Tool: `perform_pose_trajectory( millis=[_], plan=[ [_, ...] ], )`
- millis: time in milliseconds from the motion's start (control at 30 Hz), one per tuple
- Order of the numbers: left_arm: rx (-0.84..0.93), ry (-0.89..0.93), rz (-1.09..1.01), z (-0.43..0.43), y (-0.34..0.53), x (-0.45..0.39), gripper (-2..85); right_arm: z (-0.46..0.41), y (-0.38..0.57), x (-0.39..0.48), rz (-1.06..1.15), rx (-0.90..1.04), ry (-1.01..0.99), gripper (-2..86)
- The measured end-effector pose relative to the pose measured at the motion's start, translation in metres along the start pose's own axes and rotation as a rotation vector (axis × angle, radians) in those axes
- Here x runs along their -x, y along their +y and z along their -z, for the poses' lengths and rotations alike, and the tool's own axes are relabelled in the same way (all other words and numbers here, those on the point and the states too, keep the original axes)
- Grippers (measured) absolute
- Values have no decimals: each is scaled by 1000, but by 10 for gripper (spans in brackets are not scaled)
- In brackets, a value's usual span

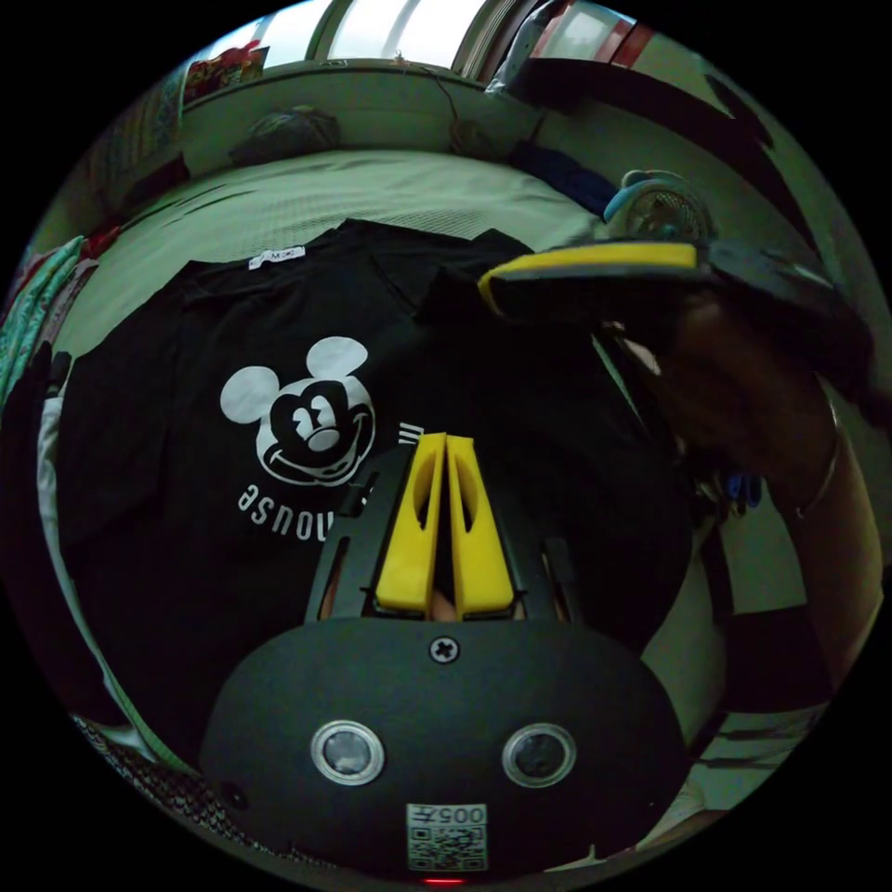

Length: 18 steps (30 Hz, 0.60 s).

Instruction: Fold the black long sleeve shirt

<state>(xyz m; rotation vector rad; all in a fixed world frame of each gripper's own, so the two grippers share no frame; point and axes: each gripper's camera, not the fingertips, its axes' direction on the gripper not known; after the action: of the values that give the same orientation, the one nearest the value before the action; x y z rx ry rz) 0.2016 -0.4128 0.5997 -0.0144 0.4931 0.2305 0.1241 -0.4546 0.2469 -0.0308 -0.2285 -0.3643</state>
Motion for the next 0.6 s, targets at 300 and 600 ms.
perform_pose_trajectory(
  millis=[300,600],
  plan=[
    [4,13,17,20,17,26,-7,-7,12,18,145,140,-129,45],
    [10,20,23,46,42,55,-7,-41,-48,-4,-125,16,-65,81]
  ],
)
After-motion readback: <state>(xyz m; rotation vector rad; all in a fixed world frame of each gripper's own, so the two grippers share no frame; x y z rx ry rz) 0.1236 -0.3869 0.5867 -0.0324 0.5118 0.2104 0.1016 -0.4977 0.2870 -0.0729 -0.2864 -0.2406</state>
